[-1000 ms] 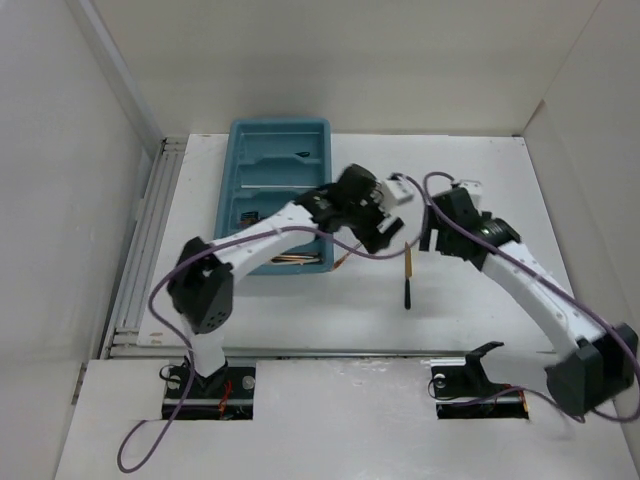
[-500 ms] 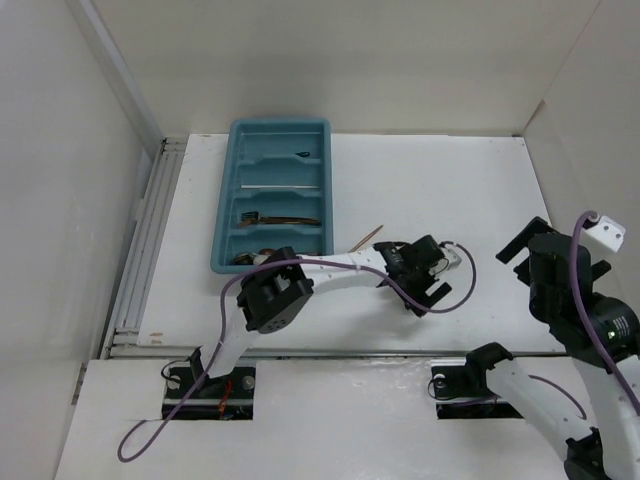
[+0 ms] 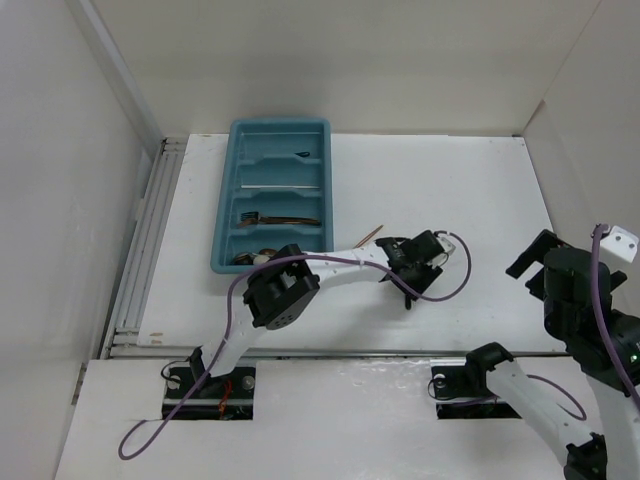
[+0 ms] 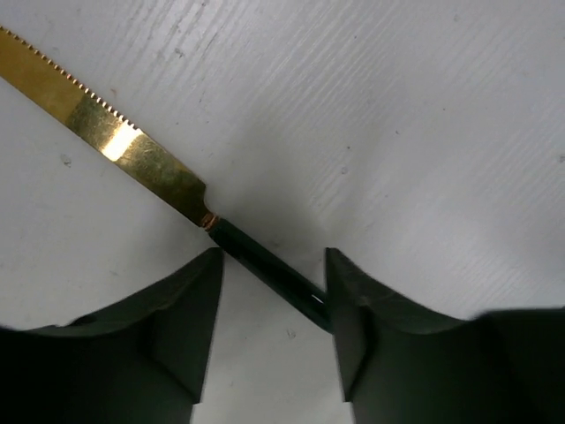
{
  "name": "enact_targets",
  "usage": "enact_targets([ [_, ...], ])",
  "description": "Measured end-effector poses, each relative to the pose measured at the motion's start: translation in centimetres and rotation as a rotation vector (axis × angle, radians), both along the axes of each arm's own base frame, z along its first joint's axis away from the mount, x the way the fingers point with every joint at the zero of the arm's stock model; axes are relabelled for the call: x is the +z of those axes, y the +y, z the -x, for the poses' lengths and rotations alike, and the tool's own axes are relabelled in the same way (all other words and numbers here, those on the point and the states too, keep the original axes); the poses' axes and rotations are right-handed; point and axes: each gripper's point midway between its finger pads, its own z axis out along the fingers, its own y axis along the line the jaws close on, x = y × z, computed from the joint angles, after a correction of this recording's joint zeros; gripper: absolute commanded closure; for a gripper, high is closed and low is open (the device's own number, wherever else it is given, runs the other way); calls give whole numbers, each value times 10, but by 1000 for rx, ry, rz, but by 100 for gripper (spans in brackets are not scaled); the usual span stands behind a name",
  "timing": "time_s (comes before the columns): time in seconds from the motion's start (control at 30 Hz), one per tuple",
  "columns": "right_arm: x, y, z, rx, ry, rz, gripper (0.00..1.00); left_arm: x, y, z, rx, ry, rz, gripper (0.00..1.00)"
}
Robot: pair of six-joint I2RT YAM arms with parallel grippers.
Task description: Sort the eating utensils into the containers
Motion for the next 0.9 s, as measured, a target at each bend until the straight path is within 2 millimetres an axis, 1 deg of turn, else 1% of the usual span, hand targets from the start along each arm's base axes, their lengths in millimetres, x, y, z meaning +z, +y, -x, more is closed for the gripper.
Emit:
enact_targets([
  [0.03, 0, 0, 1, 2, 0, 2, 0, 0, -1, 1, -1, 5, 4, 80],
  [0.07, 1, -1, 2, 6, 4, 6, 0, -1, -1, 2, 4, 14, 8, 91],
  [0.1, 1, -1, 3, 9, 6, 9, 0, -1, -2, 2, 4, 21, 12, 100],
  [0.27, 14, -4, 4, 13, -6, 28, 0, -1, -5, 3, 1, 44, 31, 100],
  [0.37, 20, -4, 2, 13, -9, 43, 0, 1, -5, -2, -2, 49, 36, 100],
  [0.43, 22, -4, -1, 14, -6, 52, 0, 5, -5, -12, -8, 37, 32, 100],
  [0.53, 26, -1, -8, 23, -16, 61, 0, 21, -6, -37, -26, -18, 54, 100],
  [0.63, 30, 6, -21, 53, -49, 60, 1, 54, -3, -79, -43, -159, 98, 100],
  [0.7, 32, 13, -31, 85, -73, 56, 3, 90, 8, -113, -39, -282, 130, 100],
  [0.73, 33, 17, -37, 102, -88, 53, 3, 114, 16, -134, -28, -358, 152, 100],
  [0.8, 35, 25, -49, 135, -108, 54, 3, 168, 40, -180, 13, -520, 199, 100],
  [0.83, 37, 29, -56, 149, -119, 55, 3, 195, 58, -204, 46, -605, 218, 100],
  [0.9, 41, 37, -72, 178, -135, 69, 3, 246, 104, -255, 120, -782, 229, 100],
])
